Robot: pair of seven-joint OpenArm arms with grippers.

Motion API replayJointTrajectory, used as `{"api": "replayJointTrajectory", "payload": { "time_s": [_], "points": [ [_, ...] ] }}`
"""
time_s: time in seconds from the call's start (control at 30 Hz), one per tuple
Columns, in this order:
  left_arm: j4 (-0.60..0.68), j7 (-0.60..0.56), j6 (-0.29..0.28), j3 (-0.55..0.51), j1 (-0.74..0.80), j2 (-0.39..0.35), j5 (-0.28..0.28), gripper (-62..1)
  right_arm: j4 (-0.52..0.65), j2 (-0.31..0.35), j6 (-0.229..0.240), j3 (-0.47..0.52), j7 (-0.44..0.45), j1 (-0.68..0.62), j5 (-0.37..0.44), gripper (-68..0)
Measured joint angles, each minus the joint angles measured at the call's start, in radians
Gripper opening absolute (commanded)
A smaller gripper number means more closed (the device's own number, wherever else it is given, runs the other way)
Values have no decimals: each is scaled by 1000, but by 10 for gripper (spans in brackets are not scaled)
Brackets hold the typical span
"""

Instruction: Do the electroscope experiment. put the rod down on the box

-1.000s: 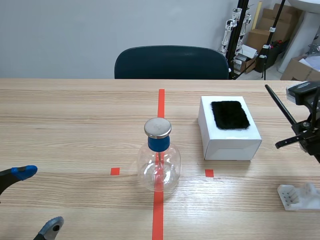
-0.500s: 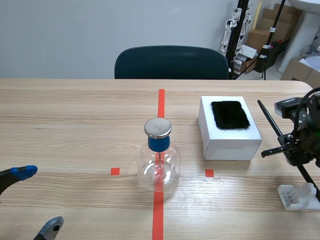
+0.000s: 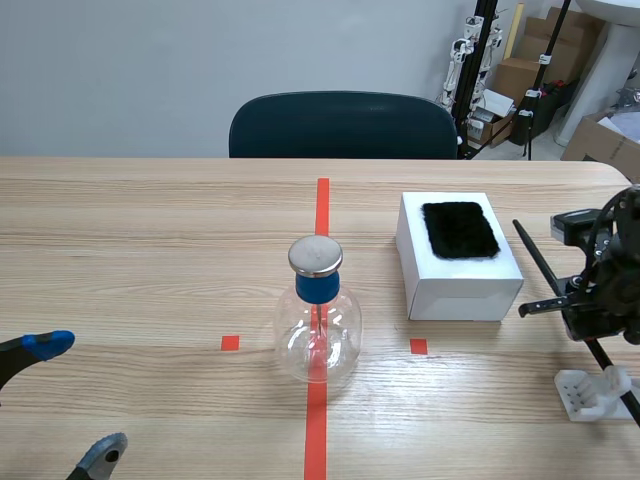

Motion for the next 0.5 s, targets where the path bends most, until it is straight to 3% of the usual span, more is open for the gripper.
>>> {"api": "replayJointTrajectory", "payload": {
  "time_s": [0.5],
  "points": [
    [0, 0, 0, 0, 0, 0, 0, 14, -29, 19, 25, 2, 7, -14, 58, -605]
  ]
}}
